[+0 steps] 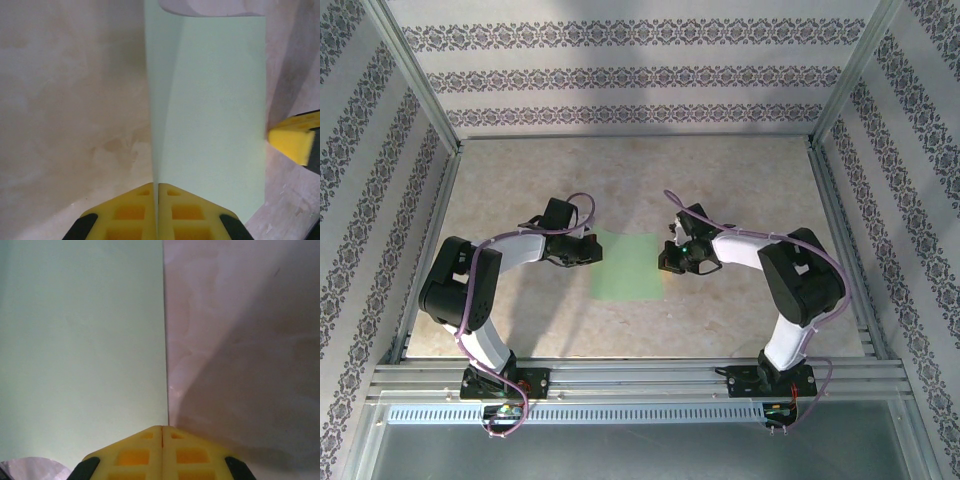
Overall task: Fold a paper plane with a square sheet of paper (fold left side to right side)
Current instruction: Place a square sheet of paper at the center of the table, then first fold in half a square sheet of paper at the center of the table.
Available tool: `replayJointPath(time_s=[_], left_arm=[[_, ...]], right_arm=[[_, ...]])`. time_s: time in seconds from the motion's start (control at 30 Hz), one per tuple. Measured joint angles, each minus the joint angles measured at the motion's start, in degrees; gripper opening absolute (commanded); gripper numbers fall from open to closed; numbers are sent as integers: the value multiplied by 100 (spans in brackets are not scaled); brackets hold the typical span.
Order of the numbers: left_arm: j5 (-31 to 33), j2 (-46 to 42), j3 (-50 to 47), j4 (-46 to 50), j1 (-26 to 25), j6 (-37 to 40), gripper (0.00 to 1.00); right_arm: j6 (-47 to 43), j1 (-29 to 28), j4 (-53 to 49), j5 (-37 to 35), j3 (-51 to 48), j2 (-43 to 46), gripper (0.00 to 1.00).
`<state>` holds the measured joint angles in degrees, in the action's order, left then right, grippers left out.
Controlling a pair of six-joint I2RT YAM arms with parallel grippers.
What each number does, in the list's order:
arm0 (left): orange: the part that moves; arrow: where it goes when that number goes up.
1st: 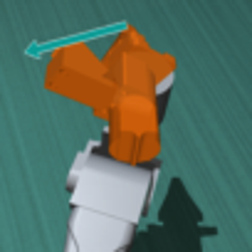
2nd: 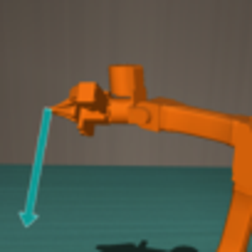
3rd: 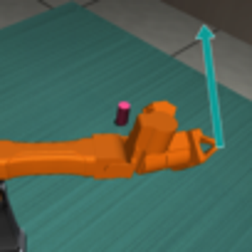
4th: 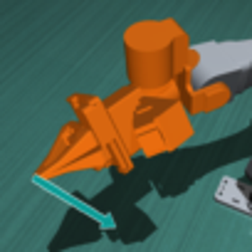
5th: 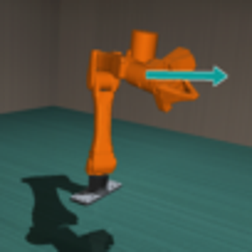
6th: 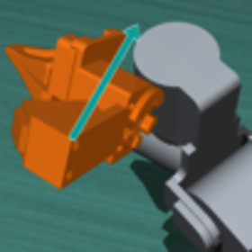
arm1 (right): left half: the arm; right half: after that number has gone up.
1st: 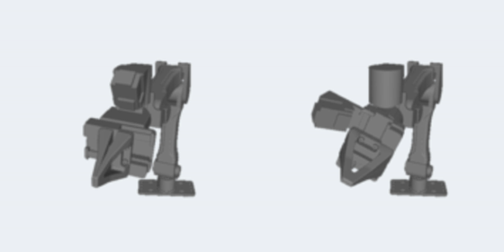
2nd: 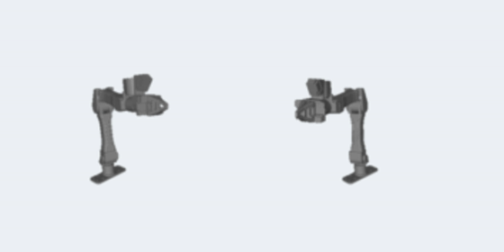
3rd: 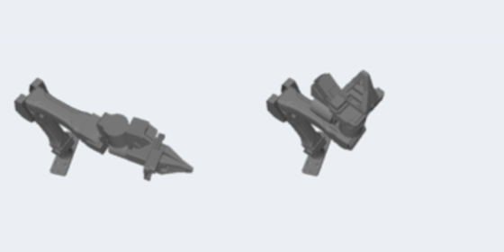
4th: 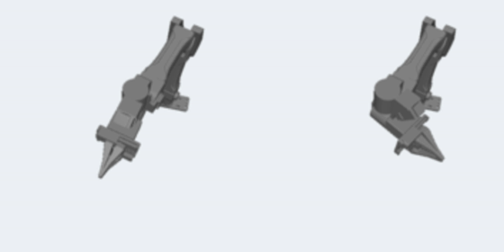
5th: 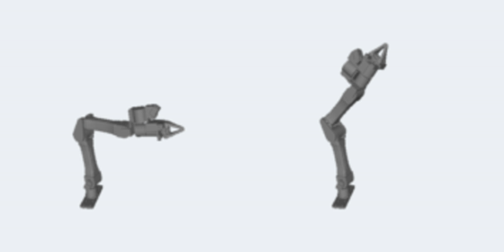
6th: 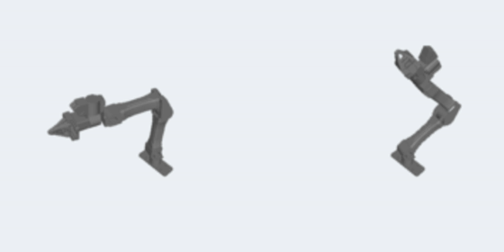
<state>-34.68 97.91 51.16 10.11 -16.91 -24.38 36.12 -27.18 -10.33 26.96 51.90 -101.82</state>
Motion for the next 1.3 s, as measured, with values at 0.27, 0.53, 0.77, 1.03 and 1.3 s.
replayJointPath(time_s=[0.27, 0.53, 0.77, 1.03, 1.3], left_arm=[[-177, -2, 98, 2, 0, -50, 25], [-660, -2, 199, -13, 0, -334, 45], [-1209, -2, 472, -201, -79, -743, 54], [-1405, 170, 776, -315, -345, -909, 59], [-1440, 573, 1029, -372, -555, -940, 58]], right_arm=[[-4, 0, 35, 11, 39, -76, 0], [-28, -9, -13, 7, 90, -118, 0], [-46, -9, -107, 11, 162, -164, 0], [-46, -9, -122, 26, 175, -173, 0], [-42, -9, -114, 33, 175, -173, 0]])
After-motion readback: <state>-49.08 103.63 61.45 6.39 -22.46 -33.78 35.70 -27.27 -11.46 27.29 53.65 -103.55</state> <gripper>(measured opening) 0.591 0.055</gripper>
